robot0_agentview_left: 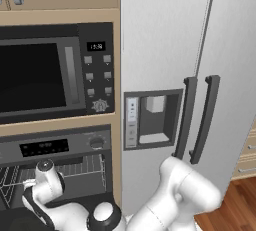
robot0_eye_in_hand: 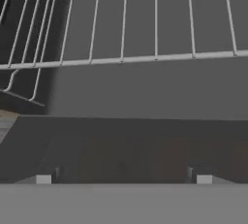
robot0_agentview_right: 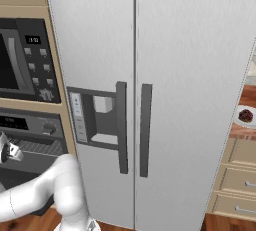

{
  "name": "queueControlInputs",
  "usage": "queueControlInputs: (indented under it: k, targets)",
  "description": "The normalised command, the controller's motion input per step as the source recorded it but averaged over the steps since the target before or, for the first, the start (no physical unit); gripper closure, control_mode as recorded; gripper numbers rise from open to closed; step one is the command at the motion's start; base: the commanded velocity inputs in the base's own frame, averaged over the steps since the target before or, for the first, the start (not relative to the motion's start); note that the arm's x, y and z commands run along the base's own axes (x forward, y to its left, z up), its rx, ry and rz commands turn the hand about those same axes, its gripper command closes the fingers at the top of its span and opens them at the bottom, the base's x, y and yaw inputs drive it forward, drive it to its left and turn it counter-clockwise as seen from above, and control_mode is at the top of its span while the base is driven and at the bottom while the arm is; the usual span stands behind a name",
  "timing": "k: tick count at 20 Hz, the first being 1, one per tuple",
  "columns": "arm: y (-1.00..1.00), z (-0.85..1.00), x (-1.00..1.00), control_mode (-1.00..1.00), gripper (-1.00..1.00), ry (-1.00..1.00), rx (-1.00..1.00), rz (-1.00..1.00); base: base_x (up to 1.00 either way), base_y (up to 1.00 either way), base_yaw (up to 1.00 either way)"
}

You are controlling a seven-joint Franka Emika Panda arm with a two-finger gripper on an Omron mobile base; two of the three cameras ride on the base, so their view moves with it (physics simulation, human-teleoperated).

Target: Take the baked cake out of the oven and place it on the plate for cooling. Then close the oven door.

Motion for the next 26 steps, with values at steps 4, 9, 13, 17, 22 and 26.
queueControlInputs:
  k: [4,9,13,17,22,26]
  targets:
    - [0.08,0.0,-0.84,-1.0,-1.0,0.06,0.0,0.0,0.0,0.0,0.0]
    - [0.0,0.0,-0.86,-1.0,-1.0,0.1,0.0,0.0,0.0,0.0,0.0]
    - [-0.06,0.03,-0.68,-1.0,-1.0,0.32,0.0,0.0,0.0,0.0,0.0]
    - [-0.02,0.02,-0.65,-1.0,-1.0,0.25,0.0,0.01,0.0,0.0,0.0]
    - [-0.02,0.07,-0.6,-1.0,-1.0,0.23,-0.01,0.0,0.0,0.0,0.0]
    - [0.0,0.05,-0.6,-1.0,-1.0,0.22,-0.05,0.0,0.0,0.0,0.0]
